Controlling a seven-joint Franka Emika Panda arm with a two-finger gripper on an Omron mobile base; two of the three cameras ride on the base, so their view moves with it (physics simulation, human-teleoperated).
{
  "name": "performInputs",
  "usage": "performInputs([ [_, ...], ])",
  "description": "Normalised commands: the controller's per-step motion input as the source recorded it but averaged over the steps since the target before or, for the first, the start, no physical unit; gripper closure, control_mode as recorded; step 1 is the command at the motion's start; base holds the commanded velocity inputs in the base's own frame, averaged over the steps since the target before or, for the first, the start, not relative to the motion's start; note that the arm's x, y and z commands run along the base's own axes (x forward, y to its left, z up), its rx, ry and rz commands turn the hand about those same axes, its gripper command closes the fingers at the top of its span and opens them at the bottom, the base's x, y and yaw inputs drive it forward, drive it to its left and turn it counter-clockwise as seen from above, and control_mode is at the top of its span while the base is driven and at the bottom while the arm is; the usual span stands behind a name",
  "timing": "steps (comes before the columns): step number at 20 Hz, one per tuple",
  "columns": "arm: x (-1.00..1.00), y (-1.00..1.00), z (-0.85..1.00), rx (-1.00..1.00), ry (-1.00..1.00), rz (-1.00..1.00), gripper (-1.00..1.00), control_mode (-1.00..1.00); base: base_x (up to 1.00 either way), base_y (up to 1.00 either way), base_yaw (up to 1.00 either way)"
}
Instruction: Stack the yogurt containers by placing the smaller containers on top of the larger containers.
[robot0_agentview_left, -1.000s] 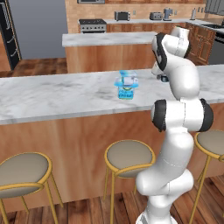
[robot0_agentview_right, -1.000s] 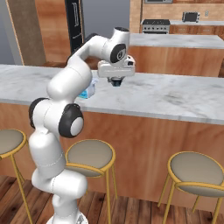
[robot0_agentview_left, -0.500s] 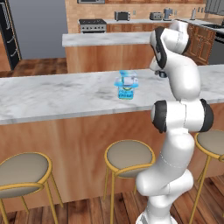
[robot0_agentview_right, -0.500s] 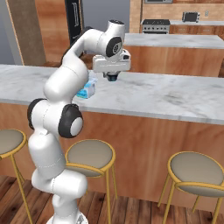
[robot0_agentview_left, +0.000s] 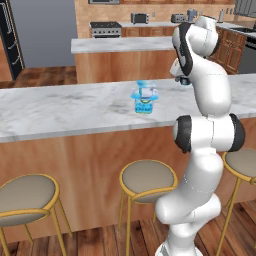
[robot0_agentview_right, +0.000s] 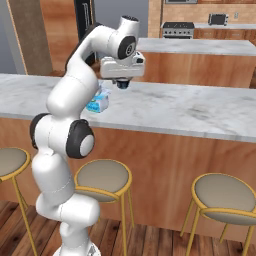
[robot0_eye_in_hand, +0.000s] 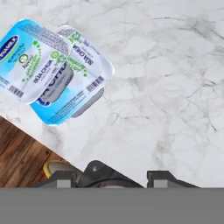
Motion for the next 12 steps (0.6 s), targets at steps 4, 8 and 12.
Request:
performInputs([
  [4,-0.24,0.08,0.04,0.10,-0.08,0.04,1.00,-1.00,0.00,0.00,0.00],
  [8,-0.25,0.10,0.00,0.10,-0.10,0.04,1.00,-1.00,0.00,0.00,0.00],
  [12,-0.22,0.13,0.01,0.08,-0.11,0.03,1.00,-1.00,0.00,0.00,0.00],
])
